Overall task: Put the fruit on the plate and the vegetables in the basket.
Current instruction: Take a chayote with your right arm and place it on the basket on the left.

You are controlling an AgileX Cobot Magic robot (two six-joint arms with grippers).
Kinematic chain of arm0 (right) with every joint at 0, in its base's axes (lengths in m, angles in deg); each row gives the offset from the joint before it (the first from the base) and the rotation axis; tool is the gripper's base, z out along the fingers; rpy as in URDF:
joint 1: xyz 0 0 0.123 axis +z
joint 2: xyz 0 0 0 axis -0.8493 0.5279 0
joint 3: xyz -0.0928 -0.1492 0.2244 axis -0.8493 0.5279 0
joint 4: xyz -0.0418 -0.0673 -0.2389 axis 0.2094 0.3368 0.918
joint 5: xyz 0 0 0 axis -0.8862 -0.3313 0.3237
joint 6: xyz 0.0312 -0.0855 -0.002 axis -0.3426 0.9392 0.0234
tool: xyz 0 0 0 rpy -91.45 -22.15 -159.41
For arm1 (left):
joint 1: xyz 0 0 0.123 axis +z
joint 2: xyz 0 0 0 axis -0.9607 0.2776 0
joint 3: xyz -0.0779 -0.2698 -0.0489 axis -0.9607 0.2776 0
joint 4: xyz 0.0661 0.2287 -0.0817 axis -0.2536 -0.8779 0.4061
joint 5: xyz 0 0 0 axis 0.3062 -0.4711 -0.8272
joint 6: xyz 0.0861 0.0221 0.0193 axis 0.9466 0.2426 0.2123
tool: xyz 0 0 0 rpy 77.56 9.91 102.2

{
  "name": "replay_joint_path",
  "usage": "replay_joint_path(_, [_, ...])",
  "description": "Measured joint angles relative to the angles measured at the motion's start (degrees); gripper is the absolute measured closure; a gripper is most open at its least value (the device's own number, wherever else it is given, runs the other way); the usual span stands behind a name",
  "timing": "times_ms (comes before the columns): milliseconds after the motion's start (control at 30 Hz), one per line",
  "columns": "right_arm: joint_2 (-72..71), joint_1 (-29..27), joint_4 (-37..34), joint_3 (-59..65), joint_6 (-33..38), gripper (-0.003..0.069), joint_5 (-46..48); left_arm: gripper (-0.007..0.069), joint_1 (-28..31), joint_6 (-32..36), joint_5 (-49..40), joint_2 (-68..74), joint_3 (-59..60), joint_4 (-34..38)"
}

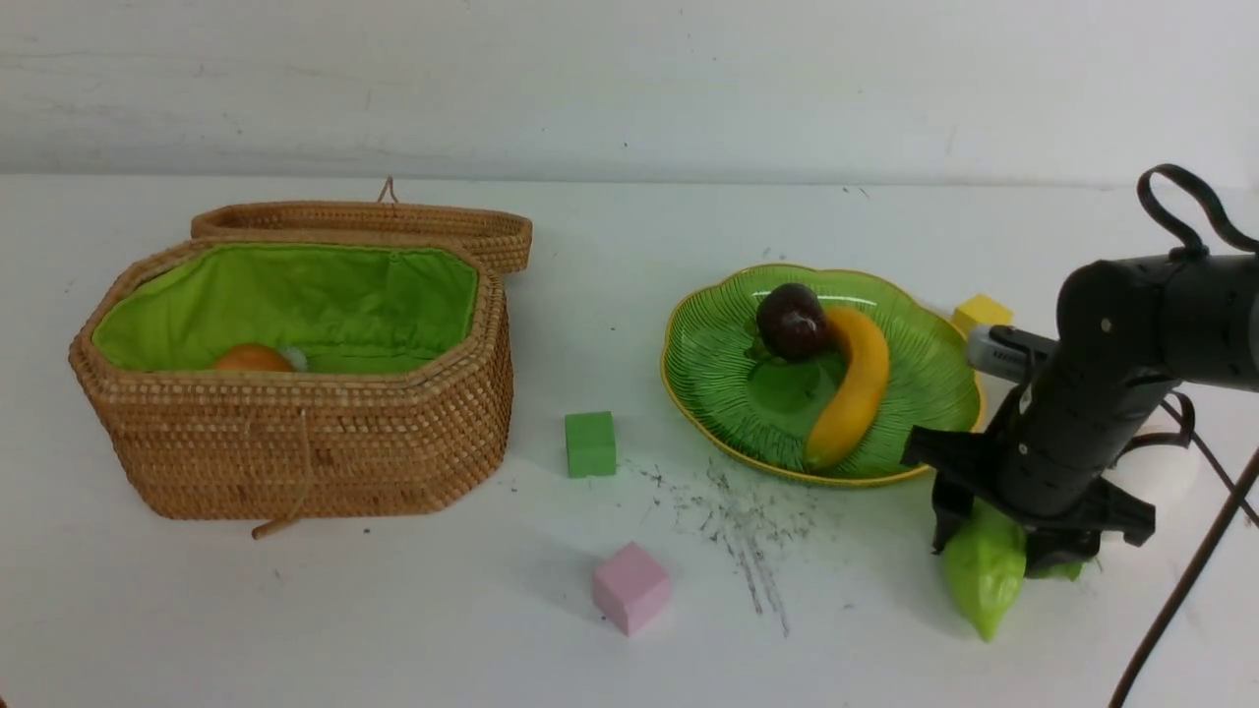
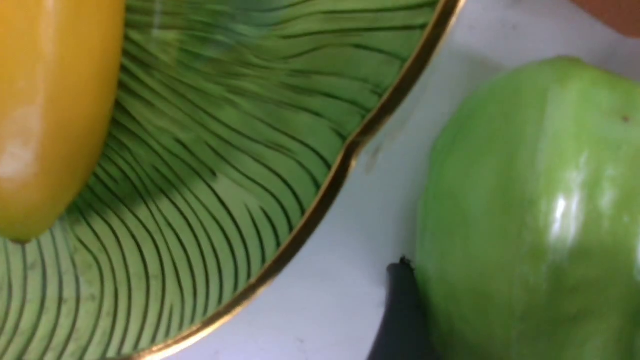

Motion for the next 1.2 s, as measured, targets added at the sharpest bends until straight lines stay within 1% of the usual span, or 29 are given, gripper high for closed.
replay_joint_path(133, [0.0,0.0,0.0,-0.1,2.2,0.0197,1.6,0.0596,0.0,0.0,0.0,0.0,0.0,0.0])
replay_joint_path(200, [-0.2,0.0,0.0,-0.2,4.3,0.0197,4.0,0.0594,0.0,0.0,0.0,0.0,0.0,0.0])
replay_joint_path(400, [-3.4,0.0,-0.3,0.0,6.1,0.0198,10.4,0.0593,0.0,0.0,0.0,0.0,0.0,0.0])
replay_joint_path(500, [-8.2,1.1,-1.7,0.0,7.2,0.0198,11.5,0.0591,0.0,0.0,0.0,0.0,0.0,-0.1])
replay_joint_path(567, [-11.8,3.2,-4.1,-0.9,9.0,0.0199,11.1,0.0589,0.0,0.0,0.0,0.0,0.0,-0.8])
replay_joint_path(667, [-14.1,8.2,-9.5,-6.5,15.6,0.0199,8.9,0.0589,0.0,-1.3,0.0,0.0,0.0,-4.3])
replay_joint_path(700, [-13.9,10.1,-11.5,-9.9,19.3,0.0199,7.5,0.0589,0.0,-2.9,0.0,0.0,0.0,-7.4])
replay_joint_path(733, [-13.5,11.8,-13.1,-11.7,22.1,0.0199,6.4,0.0589,0.0,-4.2,-0.1,0.0,0.0,-8.9])
replay_joint_path(900, [-5.1,22.1,-22.7,-30.0,40.3,0.0199,-1.5,0.0589,0.0,-14.6,-3.6,0.0,0.0,-24.6])
replay_joint_path(933, [-3.1,23.4,-24.0,-32.9,43.4,0.0199,-2.9,0.0589,0.0,-16.3,-4.4,0.0,0.0,-26.9])
replay_joint_path(967, [-2.6,23.8,-24.3,-33.7,43.4,0.0199,-2.9,0.0589,0.0,-16.7,-4.6,0.0,0.0,-27.4])
replay_joint_path(1000, [1.7,26.2,-26.5,-40.2,48.0,0.0199,-5.8,0.0589,0.0,-20.2,-6.1,0.0,0.0,-31.2])
replay_joint_path(1033, [3.5,27.0,-27.0,-41.6,49.4,0.0199,-6.9,0.0589,0.0,-21.2,-6.5,0.0,0.0,-32.1])
replay_joint_path(1100, [9.9,29.3,-28.3,-49.3,53.6,0.0199,-11.1,0.0587,0.0,-23.4,-7.3,0.0,0.0,-33.7])
replay_joint_path(1200, [17.0,30.8,-28.6,-56.0,56.2,0.0199,-15.2,0.0586,0.0,-24.0,-7.3,0.0,0.0,-33.7])
